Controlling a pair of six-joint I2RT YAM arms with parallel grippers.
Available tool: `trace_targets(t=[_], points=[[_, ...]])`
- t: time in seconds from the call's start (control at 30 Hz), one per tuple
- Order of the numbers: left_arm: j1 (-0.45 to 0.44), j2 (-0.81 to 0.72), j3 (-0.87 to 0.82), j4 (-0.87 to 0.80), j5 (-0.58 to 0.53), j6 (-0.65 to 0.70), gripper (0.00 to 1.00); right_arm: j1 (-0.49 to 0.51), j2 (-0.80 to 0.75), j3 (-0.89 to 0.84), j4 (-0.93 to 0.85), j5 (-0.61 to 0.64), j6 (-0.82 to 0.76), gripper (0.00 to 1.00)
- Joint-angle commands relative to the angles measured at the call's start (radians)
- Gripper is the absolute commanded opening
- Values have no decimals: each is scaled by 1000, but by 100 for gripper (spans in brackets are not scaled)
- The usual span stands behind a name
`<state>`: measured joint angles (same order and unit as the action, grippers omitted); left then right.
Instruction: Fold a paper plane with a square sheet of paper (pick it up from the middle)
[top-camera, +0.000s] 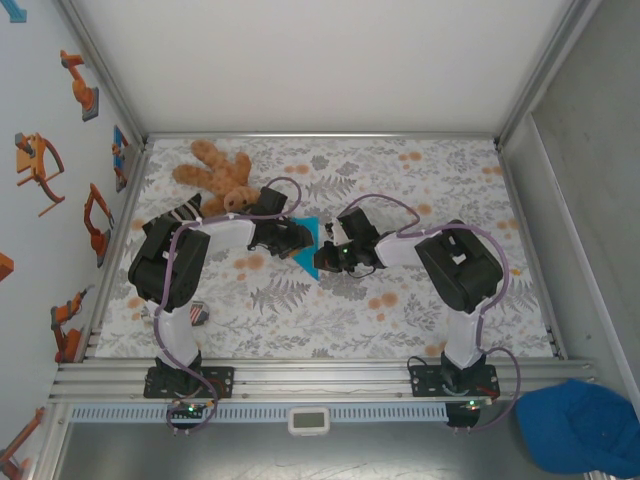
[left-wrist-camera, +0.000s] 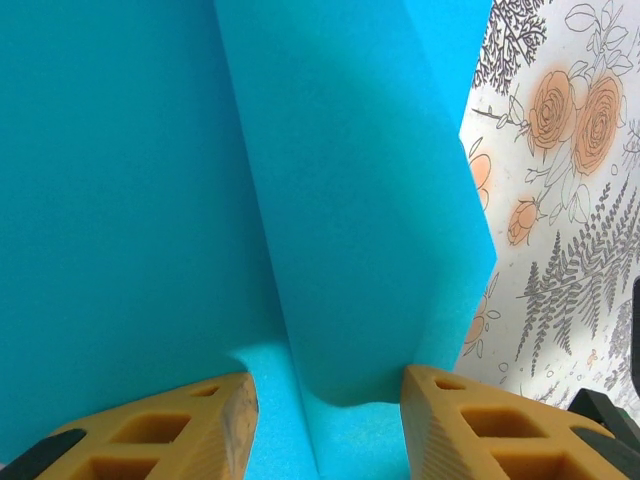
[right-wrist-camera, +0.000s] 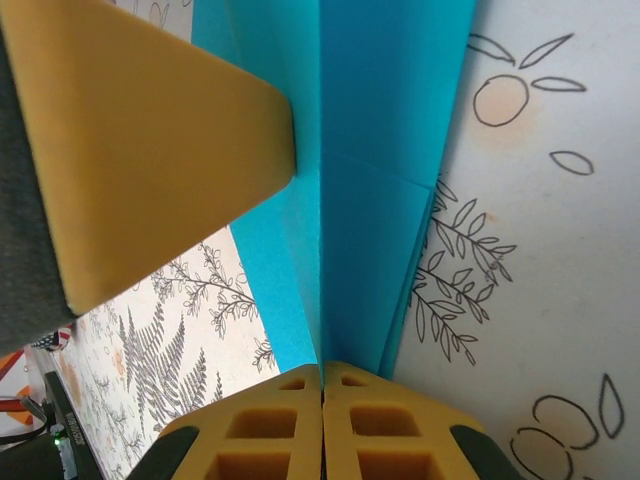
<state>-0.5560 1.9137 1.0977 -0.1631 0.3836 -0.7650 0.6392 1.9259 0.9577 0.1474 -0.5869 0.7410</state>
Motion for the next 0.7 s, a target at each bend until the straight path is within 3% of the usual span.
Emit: trace_targets(t=[0.0, 0.3, 0.67], points=[[-4, 100, -59, -194, -96, 32, 44, -8, 22, -10, 27, -7, 20, 6], [-5, 76, -38, -201, -86, 33, 49, -16, 39, -21, 46, -25, 41, 5], [-2, -59, 34, -178, -46, 53, 60, -24, 62, -15, -3, -29, 60, 5]])
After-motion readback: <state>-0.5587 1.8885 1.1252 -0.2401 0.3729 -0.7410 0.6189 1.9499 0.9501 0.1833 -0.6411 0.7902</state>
